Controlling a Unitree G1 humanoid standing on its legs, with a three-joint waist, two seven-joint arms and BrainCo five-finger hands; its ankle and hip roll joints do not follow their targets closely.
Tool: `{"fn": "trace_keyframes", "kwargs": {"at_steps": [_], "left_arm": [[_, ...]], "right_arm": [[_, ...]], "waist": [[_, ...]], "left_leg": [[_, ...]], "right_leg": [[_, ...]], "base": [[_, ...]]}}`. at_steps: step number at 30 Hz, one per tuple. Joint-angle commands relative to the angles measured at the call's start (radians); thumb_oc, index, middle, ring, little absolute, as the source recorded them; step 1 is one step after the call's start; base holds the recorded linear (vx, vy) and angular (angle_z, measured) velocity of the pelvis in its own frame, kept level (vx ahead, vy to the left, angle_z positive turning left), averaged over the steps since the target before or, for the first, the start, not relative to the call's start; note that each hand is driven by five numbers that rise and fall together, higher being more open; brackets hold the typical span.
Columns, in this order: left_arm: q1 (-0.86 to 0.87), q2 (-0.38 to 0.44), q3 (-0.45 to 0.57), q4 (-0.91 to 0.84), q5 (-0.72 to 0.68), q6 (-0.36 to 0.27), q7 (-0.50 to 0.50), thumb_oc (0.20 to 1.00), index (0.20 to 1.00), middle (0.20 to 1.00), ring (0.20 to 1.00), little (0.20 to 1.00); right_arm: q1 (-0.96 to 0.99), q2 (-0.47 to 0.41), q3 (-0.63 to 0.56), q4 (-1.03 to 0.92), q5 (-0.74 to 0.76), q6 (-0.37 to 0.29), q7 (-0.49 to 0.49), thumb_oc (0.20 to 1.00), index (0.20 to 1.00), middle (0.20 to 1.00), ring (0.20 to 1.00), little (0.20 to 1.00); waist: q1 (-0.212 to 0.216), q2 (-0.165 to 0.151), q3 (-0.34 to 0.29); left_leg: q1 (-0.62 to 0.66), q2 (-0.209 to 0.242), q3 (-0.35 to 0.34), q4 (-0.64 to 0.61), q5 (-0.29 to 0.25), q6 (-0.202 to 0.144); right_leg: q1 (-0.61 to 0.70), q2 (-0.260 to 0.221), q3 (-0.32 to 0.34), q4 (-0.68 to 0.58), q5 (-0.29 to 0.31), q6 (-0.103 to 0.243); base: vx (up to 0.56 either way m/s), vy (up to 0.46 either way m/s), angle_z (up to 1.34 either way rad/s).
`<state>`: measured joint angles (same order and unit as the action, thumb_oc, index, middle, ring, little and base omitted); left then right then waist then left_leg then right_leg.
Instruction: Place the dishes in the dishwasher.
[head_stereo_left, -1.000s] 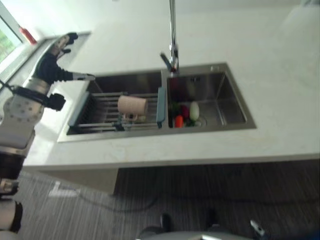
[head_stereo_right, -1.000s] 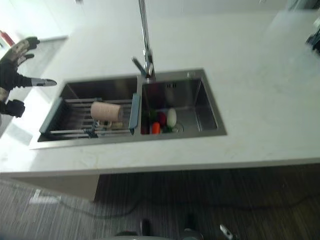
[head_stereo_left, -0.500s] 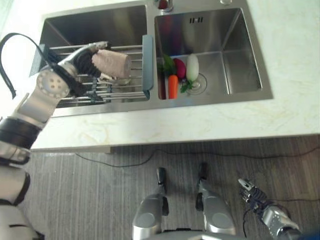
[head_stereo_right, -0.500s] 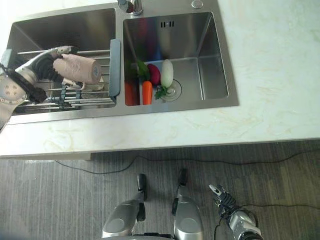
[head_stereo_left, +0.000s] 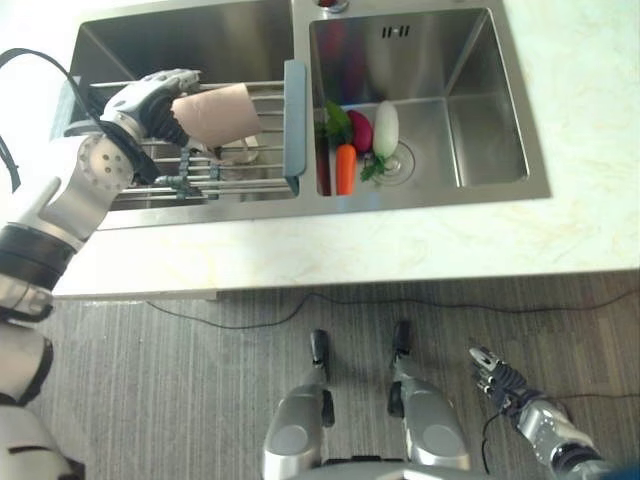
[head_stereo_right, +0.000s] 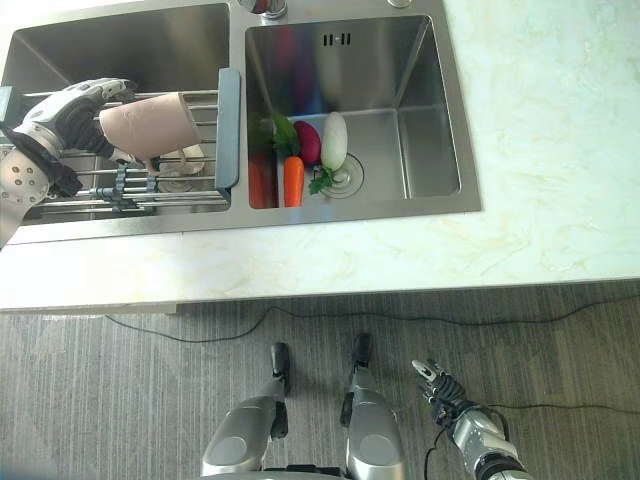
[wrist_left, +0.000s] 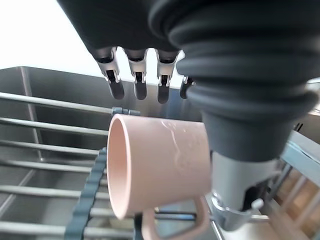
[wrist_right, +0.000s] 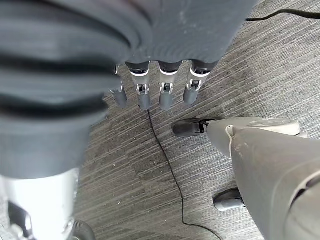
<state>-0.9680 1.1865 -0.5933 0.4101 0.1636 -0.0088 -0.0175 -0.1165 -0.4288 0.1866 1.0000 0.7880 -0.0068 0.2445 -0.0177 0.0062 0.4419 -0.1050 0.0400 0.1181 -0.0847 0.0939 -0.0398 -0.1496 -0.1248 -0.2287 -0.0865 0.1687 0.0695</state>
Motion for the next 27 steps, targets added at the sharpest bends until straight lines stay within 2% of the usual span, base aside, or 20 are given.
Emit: {"fn": "trace_keyframes", "kwargs": {"at_steps": [1,6,11,15,18,21,27], "left_arm": [[-0.083,0.094,-0.006,0.084,0.079,0.001,0.134,1.000,1.000,1.000,1.000,1.000],[-0.077,0.104,0.003,0.123,0.102,-0.002,0.279,1.000,1.000,1.000,1.000,1.000],[-0.067,0.084,0.012,0.134,0.132,0.019,0.297,1.000,1.000,1.000,1.000,1.000],[-0.083,0.069,-0.005,0.137,0.122,0.035,0.276,1.000,1.000,1.000,1.000,1.000],[-0.112,0.071,-0.029,0.150,0.099,0.008,0.258,1.000,1.000,1.000,1.000,1.000],[-0.140,0.061,-0.067,0.154,0.088,-0.031,0.196,1.000,1.000,1.000,1.000,1.000],[-0.117,0.023,-0.076,0.116,0.078,0.010,0.096,1.000,1.000,1.000,1.000,1.000]], "right_arm": [[0.016,-0.041,0.005,-0.007,0.035,0.003,-0.006,1.000,1.000,1.000,1.000,1.000],[0.013,-0.047,0.016,-0.035,0.036,0.014,-0.017,1.000,1.000,1.000,1.000,1.000],[0.009,-0.041,0.018,-0.034,0.030,0.010,-0.021,1.000,1.000,1.000,1.000,1.000],[-0.002,-0.043,0.023,-0.045,0.029,0.012,-0.026,1.000,1.000,1.000,1.000,1.000],[-0.007,-0.050,0.028,-0.051,0.034,0.015,-0.027,1.000,1.000,1.000,1.000,1.000],[-0.019,-0.055,0.030,-0.041,0.048,0.015,-0.026,1.000,1.000,1.000,1.000,1.000],[-0.034,-0.060,0.018,-0.032,0.041,0.019,-0.021,1.000,1.000,1.000,1.000,1.000]], "waist": [[0.006,0.007,-0.042],[0.003,0.008,-0.038],[0.000,0.006,-0.034],[-0.008,0.005,-0.028],[-0.012,0.006,-0.022],[-0.012,0.007,-0.017],[-0.018,0.014,-0.010]], "left_leg": [[-0.010,0.019,-0.005,0.008,-0.065,-0.019],[-0.012,0.017,-0.002,0.005,-0.066,-0.019],[-0.015,0.017,0.000,0.005,-0.066,-0.019],[-0.021,0.017,0.005,0.006,-0.067,-0.019],[-0.025,0.017,0.005,0.004,-0.067,-0.018],[-0.028,0.016,0.005,0.004,-0.066,-0.018],[-0.029,0.014,0.001,0.002,-0.064,-0.017]], "right_leg": [[0.005,-0.072,0.062,0.038,-0.054,0.126],[-0.003,-0.073,0.071,0.038,-0.054,0.126],[-0.010,-0.074,0.078,0.041,-0.052,0.128],[-0.021,-0.074,0.088,0.044,-0.050,0.131],[-0.029,-0.075,0.092,0.045,-0.047,0.133],[-0.032,-0.076,0.093,0.043,-0.042,0.135],[-0.037,-0.076,0.101,0.043,-0.040,0.136]], "base": [[-0.02,0.037,-0.02],[-0.02,0.038,-0.01],[-0.01,0.018,-0.02],[-0.01,0.003,-0.01],[-0.03,0.009,-0.07],[-0.02,-0.004,-0.04],[0.00,0.000,0.00]]}}
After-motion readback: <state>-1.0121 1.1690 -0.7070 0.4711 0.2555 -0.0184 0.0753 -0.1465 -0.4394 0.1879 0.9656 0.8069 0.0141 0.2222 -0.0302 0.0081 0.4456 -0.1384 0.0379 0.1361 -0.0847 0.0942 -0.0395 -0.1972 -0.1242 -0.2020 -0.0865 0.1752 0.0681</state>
